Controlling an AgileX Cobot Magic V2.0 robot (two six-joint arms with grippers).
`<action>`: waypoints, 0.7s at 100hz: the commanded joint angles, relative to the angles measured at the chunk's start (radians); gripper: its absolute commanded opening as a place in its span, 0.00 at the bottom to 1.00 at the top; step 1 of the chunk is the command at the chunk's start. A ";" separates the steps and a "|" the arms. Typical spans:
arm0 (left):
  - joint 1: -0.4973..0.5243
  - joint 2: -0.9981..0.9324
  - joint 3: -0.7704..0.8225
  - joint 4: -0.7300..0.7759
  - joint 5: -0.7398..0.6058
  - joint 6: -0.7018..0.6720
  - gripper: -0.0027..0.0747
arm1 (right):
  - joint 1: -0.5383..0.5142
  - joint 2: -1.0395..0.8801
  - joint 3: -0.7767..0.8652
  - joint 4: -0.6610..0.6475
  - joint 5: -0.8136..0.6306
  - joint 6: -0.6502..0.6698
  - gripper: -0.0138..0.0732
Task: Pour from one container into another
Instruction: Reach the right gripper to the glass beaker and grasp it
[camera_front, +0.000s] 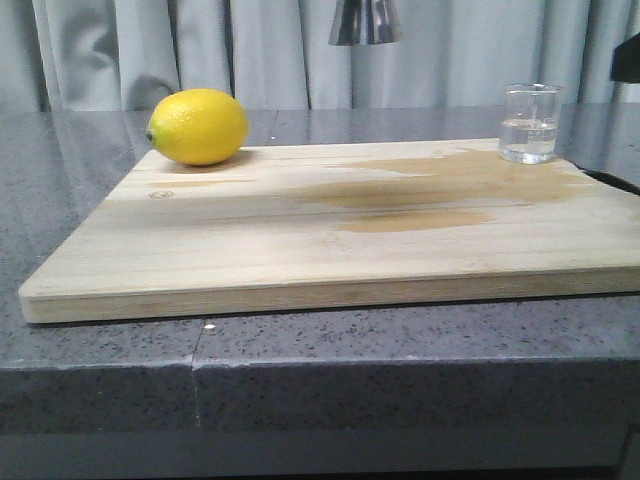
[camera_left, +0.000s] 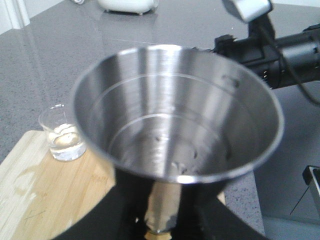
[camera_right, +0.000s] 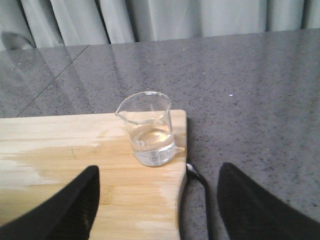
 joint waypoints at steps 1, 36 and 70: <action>-0.004 -0.049 -0.033 -0.061 0.010 -0.010 0.01 | -0.006 0.074 -0.023 -0.025 -0.203 -0.008 0.72; -0.004 -0.049 -0.033 -0.047 0.003 -0.010 0.01 | -0.006 0.322 -0.026 -0.013 -0.488 -0.145 0.72; -0.004 -0.049 -0.033 -0.041 0.003 -0.013 0.01 | -0.007 0.400 -0.063 0.057 -0.557 -0.236 0.72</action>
